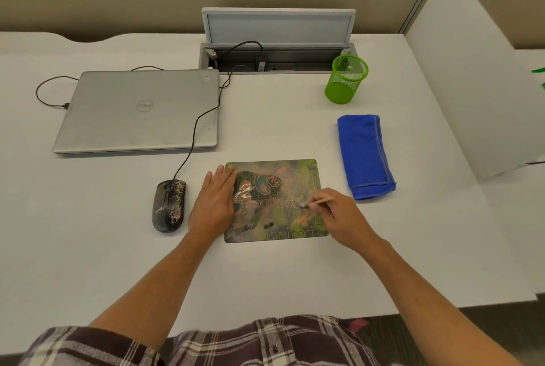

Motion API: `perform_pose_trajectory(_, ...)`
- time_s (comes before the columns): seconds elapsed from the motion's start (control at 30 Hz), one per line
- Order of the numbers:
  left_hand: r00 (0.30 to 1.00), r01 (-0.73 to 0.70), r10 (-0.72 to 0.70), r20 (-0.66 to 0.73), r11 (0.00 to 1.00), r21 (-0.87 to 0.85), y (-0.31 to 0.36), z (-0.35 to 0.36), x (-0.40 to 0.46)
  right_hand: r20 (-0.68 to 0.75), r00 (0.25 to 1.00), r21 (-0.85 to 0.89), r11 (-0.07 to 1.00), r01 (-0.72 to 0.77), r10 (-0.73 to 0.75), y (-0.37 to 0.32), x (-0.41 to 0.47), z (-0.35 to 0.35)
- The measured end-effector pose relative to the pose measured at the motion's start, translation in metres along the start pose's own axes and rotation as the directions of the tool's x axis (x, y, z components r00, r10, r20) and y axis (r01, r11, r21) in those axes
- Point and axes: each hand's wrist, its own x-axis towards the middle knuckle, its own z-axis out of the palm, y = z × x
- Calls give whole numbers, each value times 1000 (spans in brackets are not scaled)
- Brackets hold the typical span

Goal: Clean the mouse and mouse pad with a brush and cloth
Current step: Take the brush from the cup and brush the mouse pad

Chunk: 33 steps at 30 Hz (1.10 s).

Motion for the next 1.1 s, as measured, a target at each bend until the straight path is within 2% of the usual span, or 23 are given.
perform_pose_trajectory(0.1,1000,-2,2,3,1000,-1,1,0,0,-11,1000,0,1000,-10,10,6,-4,-4)
perform_pose_trajectory(0.3,1000,5,-5,7,1000,1,1,-1,0,-266,964,34,999,20,-10,7,34,-14)
perform_pose_trajectory(0.37,1000,3,-3,9,1000,-1,2,-2,0,-303,953,6,999,32,-29,9,45,-16)
perform_pose_trajectory(0.6,1000,8,-8,6,1000,3,0,0,1,-214,976,-9,1000,25,-27,17,23,-8)
perform_pose_trajectory(0.77,1000,8,-8,3,1000,-1,0,1,0,-81,997,-18,1000,-9,8,18,-5,-10)
perform_pose_trajectory(0.93,1000,3,-3,-5,1000,-14,0,1,0,-193,980,54,998,-37,46,13,13,-18)
perform_pose_trajectory(1.03,1000,5,-5,0,1000,-13,1,0,0,-254,967,5,1000,-17,17,9,29,-15)
perform_pose_trajectory(1.1,1000,7,-7,2,1000,-13,1,0,0,-219,976,-48,999,10,-20,8,32,-10)
